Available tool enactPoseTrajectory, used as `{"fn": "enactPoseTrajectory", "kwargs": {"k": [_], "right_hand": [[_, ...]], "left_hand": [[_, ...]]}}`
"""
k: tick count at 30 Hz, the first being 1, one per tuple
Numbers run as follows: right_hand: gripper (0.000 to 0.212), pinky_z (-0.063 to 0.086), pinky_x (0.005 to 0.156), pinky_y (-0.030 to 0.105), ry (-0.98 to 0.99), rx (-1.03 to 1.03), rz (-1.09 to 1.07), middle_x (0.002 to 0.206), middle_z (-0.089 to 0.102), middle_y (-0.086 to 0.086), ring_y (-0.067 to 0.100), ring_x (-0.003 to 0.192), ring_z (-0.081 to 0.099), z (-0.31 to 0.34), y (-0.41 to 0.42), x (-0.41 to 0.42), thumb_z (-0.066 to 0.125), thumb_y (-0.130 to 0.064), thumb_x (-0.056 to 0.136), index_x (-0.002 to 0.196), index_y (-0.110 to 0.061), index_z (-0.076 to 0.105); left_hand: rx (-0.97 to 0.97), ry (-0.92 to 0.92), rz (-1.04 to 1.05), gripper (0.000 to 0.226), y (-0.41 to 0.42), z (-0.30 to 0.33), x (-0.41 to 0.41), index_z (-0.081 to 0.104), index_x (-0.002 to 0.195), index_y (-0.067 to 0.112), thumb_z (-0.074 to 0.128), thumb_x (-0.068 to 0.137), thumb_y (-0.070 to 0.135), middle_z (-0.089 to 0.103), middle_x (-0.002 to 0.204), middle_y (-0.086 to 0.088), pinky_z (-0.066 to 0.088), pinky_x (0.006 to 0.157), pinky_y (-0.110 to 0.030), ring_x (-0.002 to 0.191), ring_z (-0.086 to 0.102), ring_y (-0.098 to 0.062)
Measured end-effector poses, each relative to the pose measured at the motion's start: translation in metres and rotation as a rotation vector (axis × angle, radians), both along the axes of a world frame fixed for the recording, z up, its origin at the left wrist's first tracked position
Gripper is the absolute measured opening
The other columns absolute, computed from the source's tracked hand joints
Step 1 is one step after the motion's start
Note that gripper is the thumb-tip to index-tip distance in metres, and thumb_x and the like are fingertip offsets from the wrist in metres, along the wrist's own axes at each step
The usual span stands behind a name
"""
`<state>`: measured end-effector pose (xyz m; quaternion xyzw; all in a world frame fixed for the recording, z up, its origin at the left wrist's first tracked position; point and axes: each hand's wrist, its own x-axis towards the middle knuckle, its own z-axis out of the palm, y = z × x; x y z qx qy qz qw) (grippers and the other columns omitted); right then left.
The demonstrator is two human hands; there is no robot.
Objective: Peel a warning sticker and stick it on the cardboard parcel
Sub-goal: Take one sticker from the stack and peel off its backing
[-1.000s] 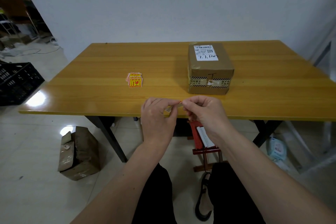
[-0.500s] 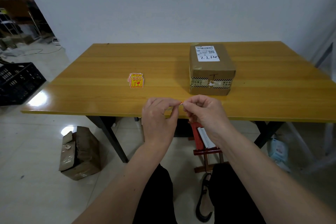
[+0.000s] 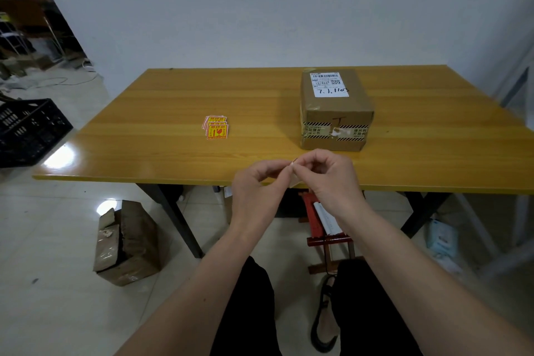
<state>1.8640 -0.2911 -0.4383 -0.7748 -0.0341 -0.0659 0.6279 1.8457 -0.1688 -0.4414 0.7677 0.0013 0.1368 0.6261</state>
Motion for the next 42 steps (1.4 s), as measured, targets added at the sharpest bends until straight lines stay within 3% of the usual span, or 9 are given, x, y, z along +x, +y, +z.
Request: {"fn": "enactPoseTrajectory", "kwargs": {"k": [2, 6, 15, 22, 27, 31, 35, 38, 42], "right_hand": [[0.009, 0.051, 0.067, 0.03, -0.009, -0.051, -0.011, 0.085, 0.062, 0.016, 0.018, 0.072, 0.056, 0.0, -0.001, 0.0, 0.071, -0.011, 0.078, 0.07, -0.015, 0.069], [0.011, 0.047, 0.067, 0.023, -0.026, -0.115, -0.011, 0.086, 0.056, 0.004, 0.012, 0.073, 0.053, 0.002, 0.0, -0.002, 0.072, -0.014, 0.078, 0.069, -0.019, 0.069], [0.018, 0.051, 0.069, 0.028, 0.033, -0.096, -0.029, 0.1, 0.063, 0.011, 0.022, 0.082, 0.061, 0.0, -0.002, -0.002, 0.07, -0.01, 0.077, 0.063, -0.022, 0.065], [0.018, 0.039, 0.059, 0.023, 0.092, -0.055, -0.034, 0.093, 0.062, 0.008, 0.015, 0.07, 0.053, -0.002, -0.006, -0.001, 0.066, -0.008, 0.074, 0.062, -0.02, 0.06], [0.018, 0.035, 0.056, 0.025, 0.114, -0.021, -0.048, 0.084, 0.058, 0.006, 0.012, 0.065, 0.047, -0.005, -0.008, 0.001, 0.063, -0.006, 0.073, 0.063, -0.019, 0.057], [0.018, 0.038, 0.059, 0.028, 0.105, -0.028, -0.058, 0.078, 0.057, 0.003, 0.014, 0.066, 0.049, -0.004, -0.011, 0.001, 0.061, -0.005, 0.074, 0.063, -0.017, 0.056], [0.017, 0.041, 0.06, 0.031, 0.114, -0.034, -0.059, 0.075, 0.057, 0.001, 0.016, 0.068, 0.05, -0.002, -0.012, 0.003, 0.061, -0.005, 0.075, 0.064, -0.017, 0.056], [0.013, 0.045, 0.065, 0.035, 0.125, -0.025, -0.065, 0.076, 0.058, 0.002, 0.018, 0.07, 0.051, -0.001, -0.013, 0.005, 0.061, -0.005, 0.076, 0.068, -0.014, 0.058], [0.014, 0.045, 0.066, 0.032, 0.126, -0.019, -0.076, 0.076, 0.057, 0.002, 0.018, 0.07, 0.05, -0.002, -0.015, 0.007, 0.06, -0.004, 0.078, 0.068, -0.014, 0.056]], "left_hand": [[-0.022, 0.007, 0.001, 0.01, 0.0, 0.0, 0.001, 0.075, 0.083, 0.023, 0.07, 0.08, 0.014, 0.073, 0.078, 0.012, 0.05, 0.068, -0.009, 0.077, 0.068, -0.002], [-0.03, 0.023, 0.051, 0.009, 0.001, -0.005, 0.006, 0.073, 0.077, 0.023, 0.07, 0.08, 0.014, 0.073, 0.075, 0.009, 0.05, 0.068, -0.011, 0.073, 0.067, -0.004], [-0.06, 0.07, 0.09, 0.012, -0.002, -0.009, 0.009, 0.07, 0.072, 0.023, 0.069, 0.081, 0.014, 0.07, 0.071, 0.007, 0.046, 0.06, -0.009, 0.068, 0.062, -0.004], [-0.008, 0.054, 0.167, 0.021, 0.001, -0.017, 0.016, 0.065, 0.064, 0.032, 0.067, 0.079, 0.017, 0.07, 0.09, -0.002, 0.051, 0.079, -0.027, 0.088, 0.065, -0.016], [0.076, 0.066, 0.237, 0.018, 0.003, -0.019, 0.022, 0.063, 0.069, 0.03, 0.065, 0.082, 0.018, 0.064, 0.102, -0.003, 0.046, 0.081, -0.023, 0.093, 0.06, -0.013], [0.119, 0.071, 0.296, 0.006, 0.01, -0.025, 0.029, 0.067, 0.079, 0.02, 0.064, 0.084, 0.018, 0.063, 0.105, -0.005, 0.04, 0.066, -0.009, 0.085, 0.057, -0.006], [0.136, 0.091, 0.334, 0.009, 0.017, -0.029, 0.034, 0.07, 0.081, 0.018, 0.063, 0.083, 0.021, 0.064, 0.104, -0.005, 0.047, 0.075, -0.018, 0.085, 0.057, -0.005], [0.162, 0.122, 0.357, 0.011, 0.02, -0.031, 0.034, 0.071, 0.084, 0.016, 0.061, 0.084, 0.021, 0.064, 0.104, -0.005, 0.036, 0.071, -0.007, 0.086, 0.054, -0.005], [0.15, 0.185, 0.401, 0.011, 0.024, -0.034, 0.035, 0.071, 0.086, 0.019, 0.061, 0.086, 0.022, 0.063, 0.105, -0.002, 0.036, 0.071, -0.02, 0.09, 0.055, -0.009]]}}
